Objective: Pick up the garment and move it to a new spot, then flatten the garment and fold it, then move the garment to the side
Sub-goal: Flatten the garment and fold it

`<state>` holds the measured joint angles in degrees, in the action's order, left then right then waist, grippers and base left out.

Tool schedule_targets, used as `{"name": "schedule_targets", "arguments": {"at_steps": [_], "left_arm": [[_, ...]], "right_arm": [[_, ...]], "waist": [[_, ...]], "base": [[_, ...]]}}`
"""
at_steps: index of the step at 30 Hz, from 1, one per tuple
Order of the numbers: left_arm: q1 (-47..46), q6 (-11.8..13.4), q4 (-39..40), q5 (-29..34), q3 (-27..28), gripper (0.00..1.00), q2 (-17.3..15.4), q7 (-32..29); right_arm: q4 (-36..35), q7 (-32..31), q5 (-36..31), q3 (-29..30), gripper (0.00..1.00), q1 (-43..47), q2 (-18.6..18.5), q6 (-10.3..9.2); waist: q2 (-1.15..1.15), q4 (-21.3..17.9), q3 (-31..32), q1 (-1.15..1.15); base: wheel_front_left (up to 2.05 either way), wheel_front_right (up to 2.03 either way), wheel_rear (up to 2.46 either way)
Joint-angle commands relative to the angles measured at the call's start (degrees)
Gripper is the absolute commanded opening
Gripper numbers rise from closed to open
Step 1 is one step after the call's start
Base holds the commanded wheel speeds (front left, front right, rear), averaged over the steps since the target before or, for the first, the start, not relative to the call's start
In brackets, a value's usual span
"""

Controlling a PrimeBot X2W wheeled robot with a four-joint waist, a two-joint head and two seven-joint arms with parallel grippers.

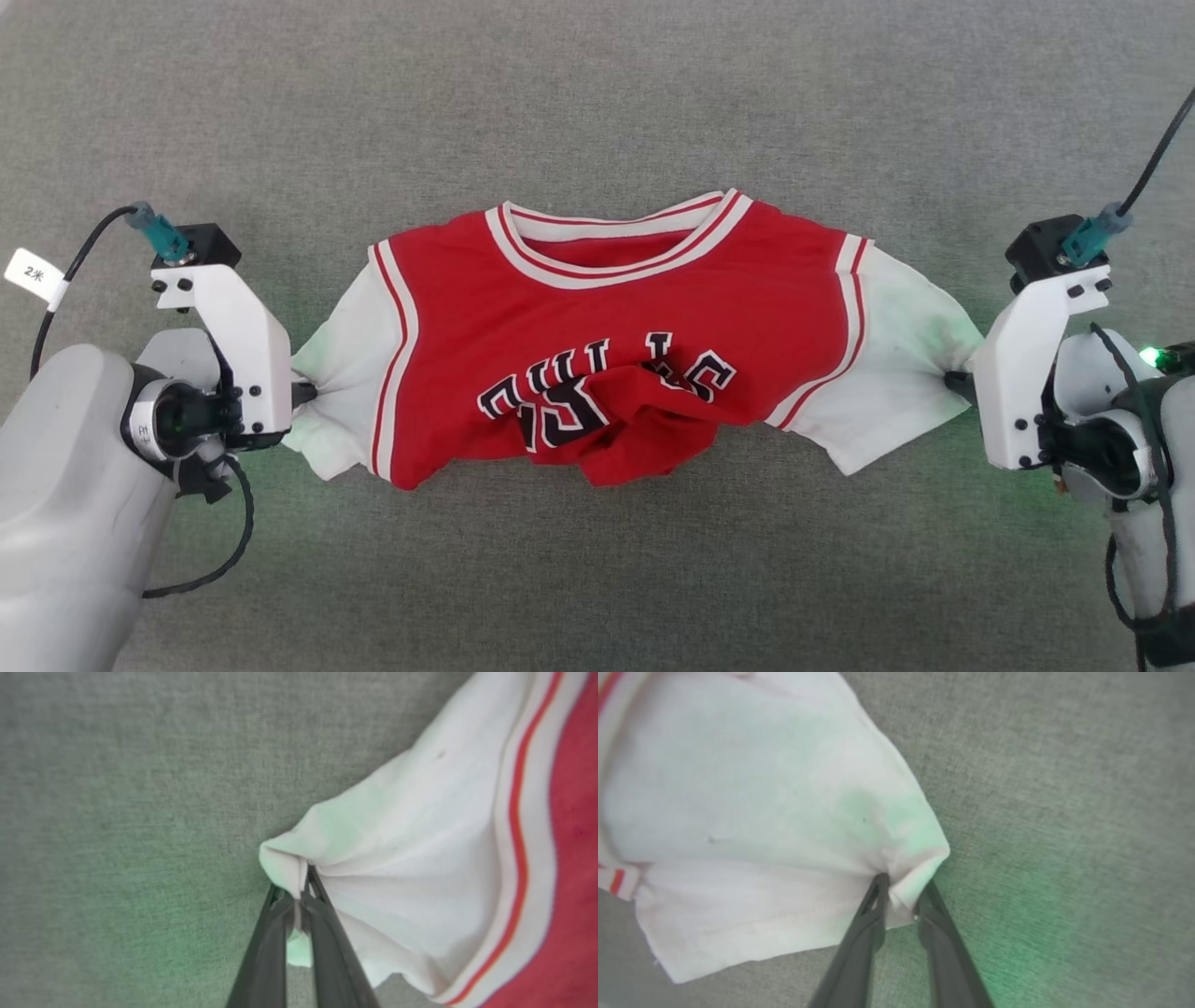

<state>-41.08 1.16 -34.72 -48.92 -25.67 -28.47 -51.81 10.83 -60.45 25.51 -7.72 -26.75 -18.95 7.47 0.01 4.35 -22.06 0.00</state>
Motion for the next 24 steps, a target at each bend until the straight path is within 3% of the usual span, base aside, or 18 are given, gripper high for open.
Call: {"name": "schedule_targets", "arguments": {"at_steps": [1, 11, 17, 24], "left_arm": [[0.3, 0.0, -1.8, 0.6, -1.3, 0.00, 2.8, 1.9], [-5.3, 0.2, 1.6, 1.3, 0.1, 0.00, 0.2, 1.8], [-9.8, 1.0, 6.6, 1.8, 1.4, 0.00, -1.3, 2.2], [-15.1, 2.2, 10.3, 2.6, 2.7, 0.00, -2.2, 2.7]], "right_arm": [[3.5, -2.4, 1.1, -1.9, 0.00, 3.4, 2.3, 0.04], [-2.9, -2.2, 5.5, 3.2, 0.00, -5.8, 1.0, 0.03], [-4.6, -0.2, 6.5, 2.8, 0.00, -11.5, -0.9, 0.03], [-1.5, 6.3, 8.8, 0.7, 0.00, -19.3, -2.7, 0.03]], "waist": [[-0.01, 0.2, -0.1, 0.00], [-0.01, 0.1, 3.5, 0.00], [-0.01, -0.5, 7.3, 0.00], [-0.01, -1.4, 13.3, 0.00]], "base": [[0.00, 0.00, 0.00], [0.00, 0.00, 0.00], [0.00, 0.00, 0.00], [0.00, 0.00, 0.00]]}}
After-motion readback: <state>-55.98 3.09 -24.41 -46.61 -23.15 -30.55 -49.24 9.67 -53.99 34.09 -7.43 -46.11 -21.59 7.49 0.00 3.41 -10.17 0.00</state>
